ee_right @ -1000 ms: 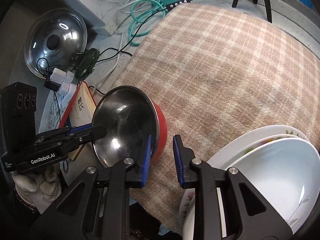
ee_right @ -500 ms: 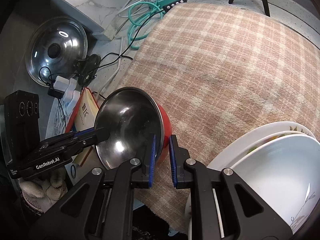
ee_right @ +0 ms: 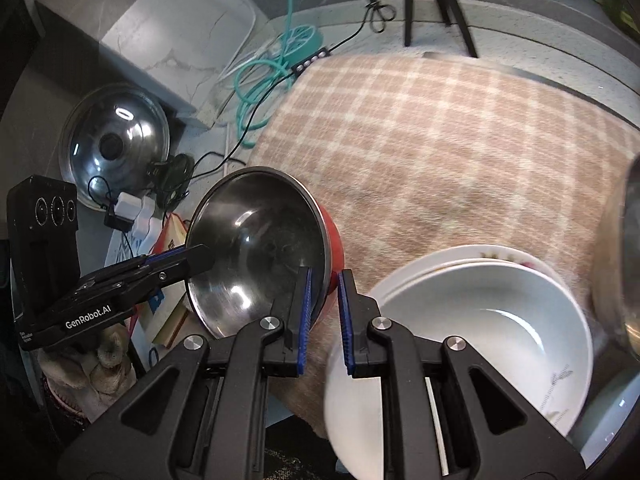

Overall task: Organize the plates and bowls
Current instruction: 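Lift the red-outside bowl and carry it toward the large steel bowl, then lower the red-outside bowl into the large steel bowl with both tools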

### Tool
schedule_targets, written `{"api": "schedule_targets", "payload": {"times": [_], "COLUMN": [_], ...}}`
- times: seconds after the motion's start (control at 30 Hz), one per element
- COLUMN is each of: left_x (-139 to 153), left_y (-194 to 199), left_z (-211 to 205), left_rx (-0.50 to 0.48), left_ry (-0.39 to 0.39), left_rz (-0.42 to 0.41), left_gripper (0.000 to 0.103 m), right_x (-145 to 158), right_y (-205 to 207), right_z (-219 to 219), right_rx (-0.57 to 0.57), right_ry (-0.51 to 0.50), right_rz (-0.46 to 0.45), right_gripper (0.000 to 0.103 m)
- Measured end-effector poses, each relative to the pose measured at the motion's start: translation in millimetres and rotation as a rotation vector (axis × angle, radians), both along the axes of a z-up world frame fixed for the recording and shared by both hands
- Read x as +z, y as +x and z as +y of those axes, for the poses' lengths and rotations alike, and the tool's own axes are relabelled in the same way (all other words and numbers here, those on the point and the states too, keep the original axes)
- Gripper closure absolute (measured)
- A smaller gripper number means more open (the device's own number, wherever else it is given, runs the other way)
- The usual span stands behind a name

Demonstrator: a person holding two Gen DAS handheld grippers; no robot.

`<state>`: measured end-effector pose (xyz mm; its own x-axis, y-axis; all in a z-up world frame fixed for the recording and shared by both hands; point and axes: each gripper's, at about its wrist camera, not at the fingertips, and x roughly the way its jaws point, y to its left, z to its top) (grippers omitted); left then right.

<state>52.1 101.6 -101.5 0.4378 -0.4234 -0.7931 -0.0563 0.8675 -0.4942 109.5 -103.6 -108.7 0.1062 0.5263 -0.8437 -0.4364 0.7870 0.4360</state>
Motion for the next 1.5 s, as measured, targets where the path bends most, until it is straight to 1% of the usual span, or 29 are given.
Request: {"api": "schedule_targets", "payload": {"times": [0.5,0.8,1.03,1.17,1.3,1.5], "left_x": [36.4,49.4,48.1,43.6,35.3,20.5], "left_y": [47.9,72.5,92.6,103.7,112.3,118.4], "left_z": [-103.8,-166.7,-207.4,-225.8,-239.4,-251.2], "left_rx": [-0.243,-0.368,-0.438,-0.464,-0.480,-0.495], "left_ry": [-0.024,-0.023,-0.014,0.003,0.021,0.051], "left_rz": [-0.082,-0.104,-0.083,-0.069,-0.044,-0.006], "left_gripper": [0.089,0.089,0.089,0.089,0.089,0.089], "right_x": [47.7,61.9,57.3,45.8,34.7,22.9], "right_y": [9.4,12.3,18.5,27.3,34.3,41.9], "right_z": [-118.5,-182.8,-220.4,-237.5,-247.6,-253.6], "right_rx": [-0.259,-0.391,-0.460,-0.491,-0.512,-0.512], "right_ry": [0.030,0.018,-0.007,-0.027,-0.041,-0.073], "right_rz": [-0.086,-0.116,-0.111,-0.089,-0.069,-0.054], "right_gripper": [0.090,0.090,0.090,0.090,0.090,0.090]}}
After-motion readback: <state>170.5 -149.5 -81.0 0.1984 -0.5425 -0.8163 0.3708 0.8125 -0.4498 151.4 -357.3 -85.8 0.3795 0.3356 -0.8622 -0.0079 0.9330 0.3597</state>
